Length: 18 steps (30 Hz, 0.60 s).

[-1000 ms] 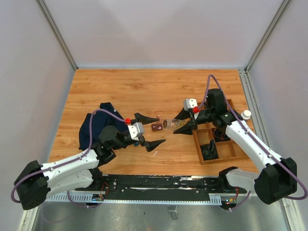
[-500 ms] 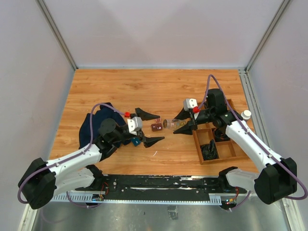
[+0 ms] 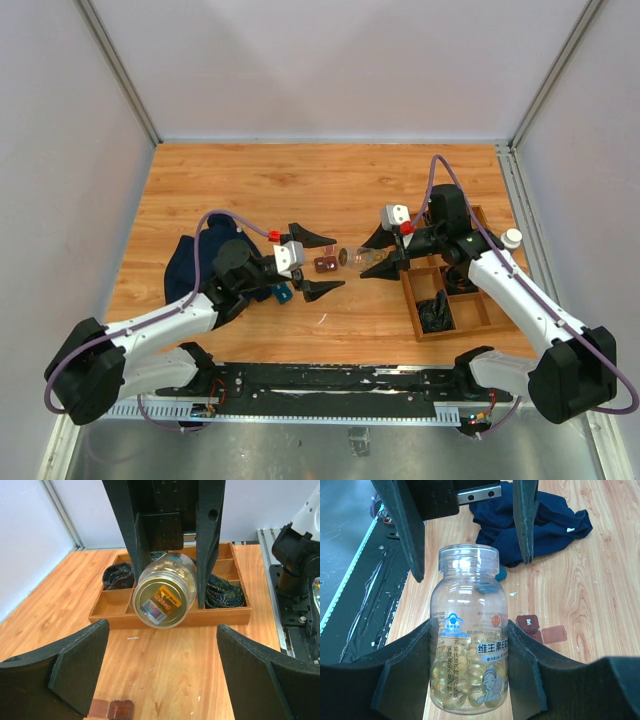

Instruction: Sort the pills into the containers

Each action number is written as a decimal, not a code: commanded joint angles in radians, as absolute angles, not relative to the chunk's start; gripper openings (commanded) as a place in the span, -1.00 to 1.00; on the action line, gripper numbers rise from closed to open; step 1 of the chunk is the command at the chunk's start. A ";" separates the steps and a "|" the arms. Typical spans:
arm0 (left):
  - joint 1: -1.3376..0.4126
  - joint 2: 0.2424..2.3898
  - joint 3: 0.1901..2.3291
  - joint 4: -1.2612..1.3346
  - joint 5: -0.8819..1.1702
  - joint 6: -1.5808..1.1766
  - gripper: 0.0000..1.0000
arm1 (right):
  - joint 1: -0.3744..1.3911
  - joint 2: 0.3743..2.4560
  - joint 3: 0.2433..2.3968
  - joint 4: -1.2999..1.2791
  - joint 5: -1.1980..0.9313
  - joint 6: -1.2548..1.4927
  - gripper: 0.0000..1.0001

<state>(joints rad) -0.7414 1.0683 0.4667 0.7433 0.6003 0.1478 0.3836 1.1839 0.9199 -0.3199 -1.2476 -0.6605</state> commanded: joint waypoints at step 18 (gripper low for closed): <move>-0.735 1.126 0.571 0.757 0.633 0.096 0.39 | 0.374 1.180 0.920 -0.332 -1.261 -0.678 -0.99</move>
<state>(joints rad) -0.7414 1.1160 0.5385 0.7177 0.6090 0.1234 0.3836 1.1839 0.9199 -0.3199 -1.2480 -0.6609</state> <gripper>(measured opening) 0.716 0.536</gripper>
